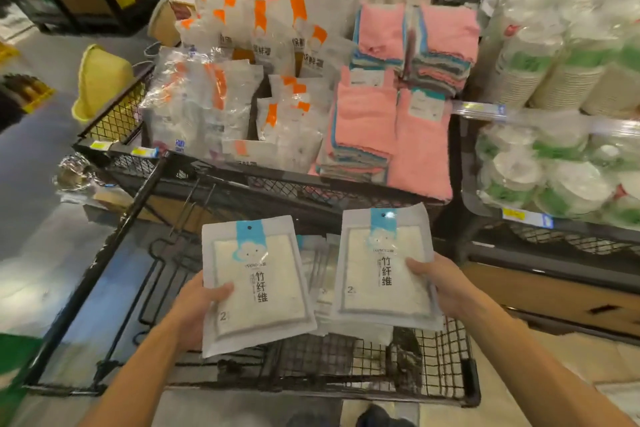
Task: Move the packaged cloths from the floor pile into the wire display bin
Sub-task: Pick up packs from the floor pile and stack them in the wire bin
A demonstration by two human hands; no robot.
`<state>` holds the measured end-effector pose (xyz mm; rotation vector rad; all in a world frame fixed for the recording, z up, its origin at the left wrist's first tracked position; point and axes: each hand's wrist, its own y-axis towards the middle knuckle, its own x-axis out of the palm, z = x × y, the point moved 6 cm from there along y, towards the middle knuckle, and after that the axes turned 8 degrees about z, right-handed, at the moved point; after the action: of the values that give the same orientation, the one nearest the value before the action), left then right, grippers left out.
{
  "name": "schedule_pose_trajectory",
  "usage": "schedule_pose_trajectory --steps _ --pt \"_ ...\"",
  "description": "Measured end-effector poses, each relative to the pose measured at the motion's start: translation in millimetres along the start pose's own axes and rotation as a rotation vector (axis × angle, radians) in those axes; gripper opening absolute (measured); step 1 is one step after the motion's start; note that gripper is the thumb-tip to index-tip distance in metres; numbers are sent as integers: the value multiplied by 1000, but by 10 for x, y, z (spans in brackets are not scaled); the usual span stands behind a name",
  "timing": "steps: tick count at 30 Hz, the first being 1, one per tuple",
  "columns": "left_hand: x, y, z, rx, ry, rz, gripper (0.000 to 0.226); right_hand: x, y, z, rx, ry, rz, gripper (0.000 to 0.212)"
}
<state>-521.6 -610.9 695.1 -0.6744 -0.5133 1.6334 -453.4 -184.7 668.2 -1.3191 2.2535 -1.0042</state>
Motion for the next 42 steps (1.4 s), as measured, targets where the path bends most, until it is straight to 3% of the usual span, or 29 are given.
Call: schedule_pose_trajectory --steps 9,20,23,26,28,31,34,38,42 --pt "297 1199 -283 -141 147 -54 36 275 654 423 125 -107 146 27" --pt "573 2483 -774 -185 351 -106 46 624 1525 1252 293 -162 279 28" --pt "659 2602 -760 -47 496 -42 62 725 1655 1407 232 -245 367 27" --pt "763 2687 -752 144 651 88 79 765 1758 1496 89 -528 533 38" --pt "829 2701 -774 279 760 161 80 764 1821 1537 29 -764 628 58" --pt "909 2668 -765 467 1061 238 83 769 1860 1451 -38 -1019 758 65" --pt "943 2595 -674 599 1275 275 84 839 1845 1323 -68 -1160 749 81" --pt "963 2466 -550 664 1354 212 84 854 1757 1172 -117 -1296 669 85" --pt "931 2226 -369 751 1420 178 81 860 1537 900 -281 -1391 590 79"
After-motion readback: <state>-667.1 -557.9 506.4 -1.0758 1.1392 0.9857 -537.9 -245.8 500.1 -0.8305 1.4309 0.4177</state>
